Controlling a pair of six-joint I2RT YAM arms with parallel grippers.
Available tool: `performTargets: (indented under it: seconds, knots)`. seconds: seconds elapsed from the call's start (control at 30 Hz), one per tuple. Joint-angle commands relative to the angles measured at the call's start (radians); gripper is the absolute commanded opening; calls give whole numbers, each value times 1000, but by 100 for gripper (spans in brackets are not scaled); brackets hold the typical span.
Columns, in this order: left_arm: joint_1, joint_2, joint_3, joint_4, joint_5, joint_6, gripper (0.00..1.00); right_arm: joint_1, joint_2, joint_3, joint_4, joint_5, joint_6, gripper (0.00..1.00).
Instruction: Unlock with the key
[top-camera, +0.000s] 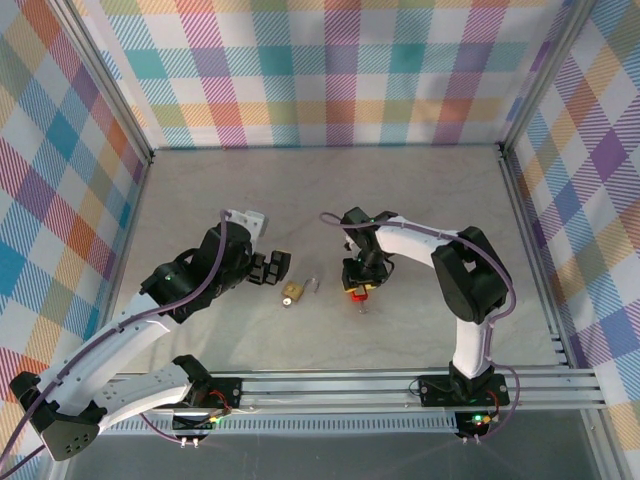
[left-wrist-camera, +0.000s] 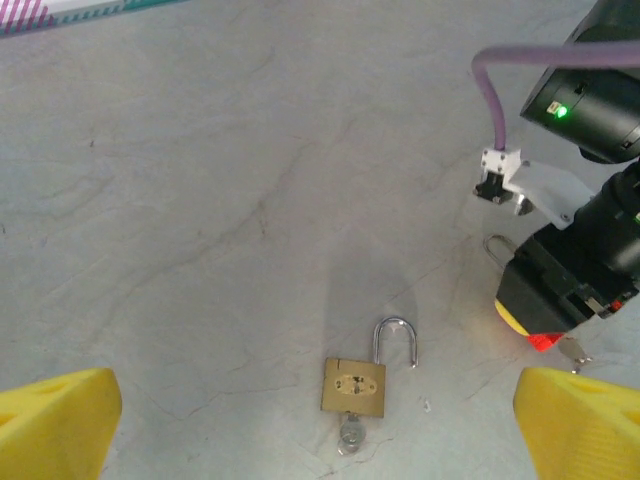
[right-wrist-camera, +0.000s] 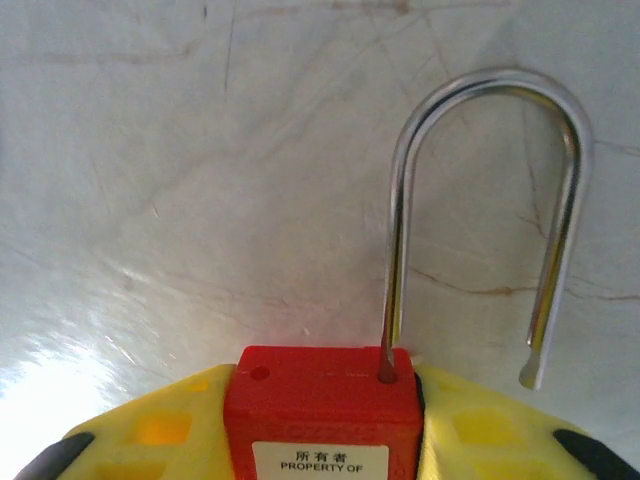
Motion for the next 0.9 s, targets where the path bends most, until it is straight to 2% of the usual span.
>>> performTargets:
  seconds: [0.0, 0.07, 0.1, 0.23, 0.33, 0.43, 0.5, 0.53, 0.57, 0.67, 0.77, 0.87]
  knots:
    - [13, -27, 19, -41, -17, -20, 100, 9, 20, -7, 35, -45, 230, 38]
    - [13, -37, 16, -48, -27, -29, 100, 11, 8, -12, 57, -72, 254, 45]
    - [13, -44, 13, -48, -30, -32, 100, 11, -5, -15, 64, -74, 266, 52]
    - [15, -65, 15, -48, -37, -53, 100, 8, -85, -10, 44, -80, 267, 69]
    - [15, -70, 22, -54, -50, -67, 100, -15, -169, -8, 15, -94, 244, 72]
    - [16, -75, 18, -47, -77, -87, 100, -94, -296, -12, -31, -73, 179, 75]
    - [21, -89, -8, -17, -111, -108, 100, -171, -391, -22, -39, -14, 82, 85]
    - [27, -102, -36, 15, -131, -120, 100, -210, -442, -38, -28, 55, 18, 92]
    - [37, -119, -69, 56, -149, -132, 100, -256, -496, -69, 10, 122, -49, 98]
    - [93, -178, -201, 223, -207, -129, 100, -378, -631, -209, 219, 255, -219, 99]
    - [175, -237, -381, 476, -287, -55, 100, -492, -708, -384, 496, 283, -326, 99]
    - [277, -281, -520, 659, -271, 56, 100, -575, -747, -571, 806, 286, -383, 99]
